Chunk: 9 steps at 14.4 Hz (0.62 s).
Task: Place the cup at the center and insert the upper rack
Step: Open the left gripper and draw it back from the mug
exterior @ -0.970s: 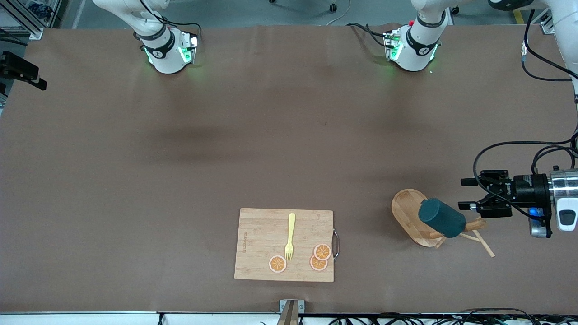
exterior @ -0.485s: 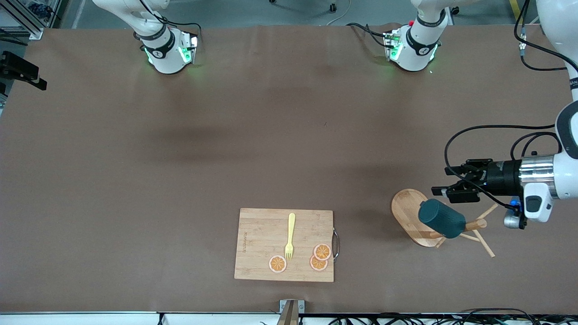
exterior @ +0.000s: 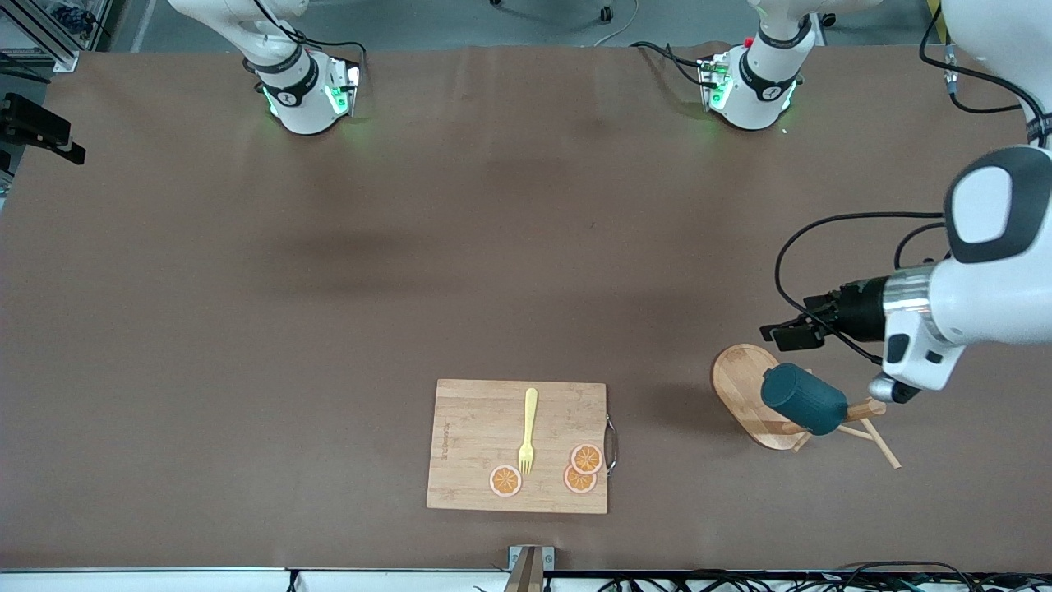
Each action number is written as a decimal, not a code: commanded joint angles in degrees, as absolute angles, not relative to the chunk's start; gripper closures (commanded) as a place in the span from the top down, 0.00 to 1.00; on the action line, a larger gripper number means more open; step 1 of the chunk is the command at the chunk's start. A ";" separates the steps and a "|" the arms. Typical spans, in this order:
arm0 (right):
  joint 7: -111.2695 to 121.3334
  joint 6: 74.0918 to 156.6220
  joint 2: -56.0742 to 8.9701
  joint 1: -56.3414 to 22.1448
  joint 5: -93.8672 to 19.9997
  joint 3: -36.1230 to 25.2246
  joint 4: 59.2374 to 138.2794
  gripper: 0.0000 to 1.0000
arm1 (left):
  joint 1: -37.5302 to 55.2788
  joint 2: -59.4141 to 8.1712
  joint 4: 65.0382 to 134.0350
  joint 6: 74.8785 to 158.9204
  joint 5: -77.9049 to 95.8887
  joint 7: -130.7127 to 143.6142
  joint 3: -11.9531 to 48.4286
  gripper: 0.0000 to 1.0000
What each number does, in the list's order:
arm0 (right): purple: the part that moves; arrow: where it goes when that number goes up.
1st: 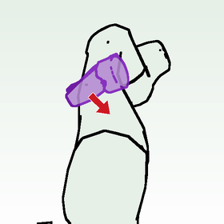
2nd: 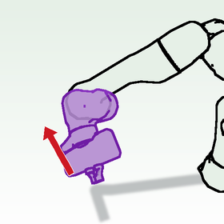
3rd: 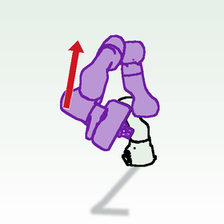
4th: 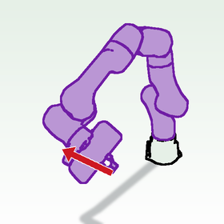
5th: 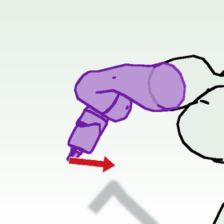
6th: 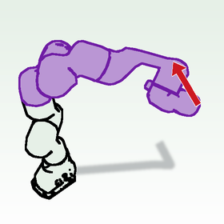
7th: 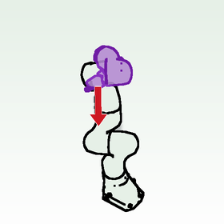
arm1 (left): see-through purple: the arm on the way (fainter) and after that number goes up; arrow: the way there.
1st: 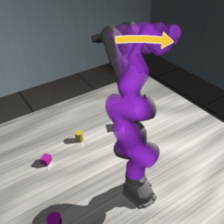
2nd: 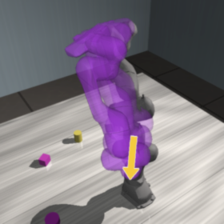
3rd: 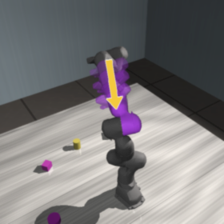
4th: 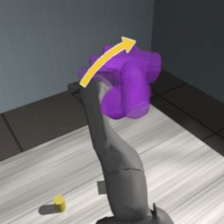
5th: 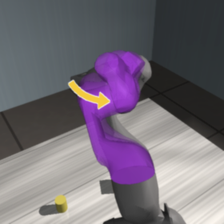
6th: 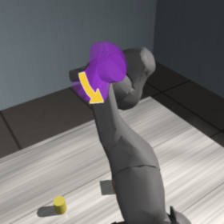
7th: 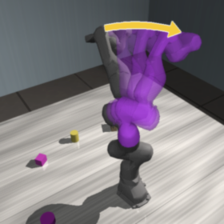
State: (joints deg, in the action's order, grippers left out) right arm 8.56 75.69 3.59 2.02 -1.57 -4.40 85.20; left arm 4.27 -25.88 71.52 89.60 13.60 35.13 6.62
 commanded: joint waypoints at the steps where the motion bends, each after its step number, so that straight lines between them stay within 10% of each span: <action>1: 8.26 76.20 5.10 2.81 -2.37 -3.87 86.66 1.00 | 6.41 -22.33 71.98 89.91 7.14 33.41 6.24 1.00; 9: 8.26 76.20 5.10 2.81 -2.37 -3.87 86.66 1.00 | 5.89 -16.27 72.42 86.58 -2.99 24.61 6.77 1.00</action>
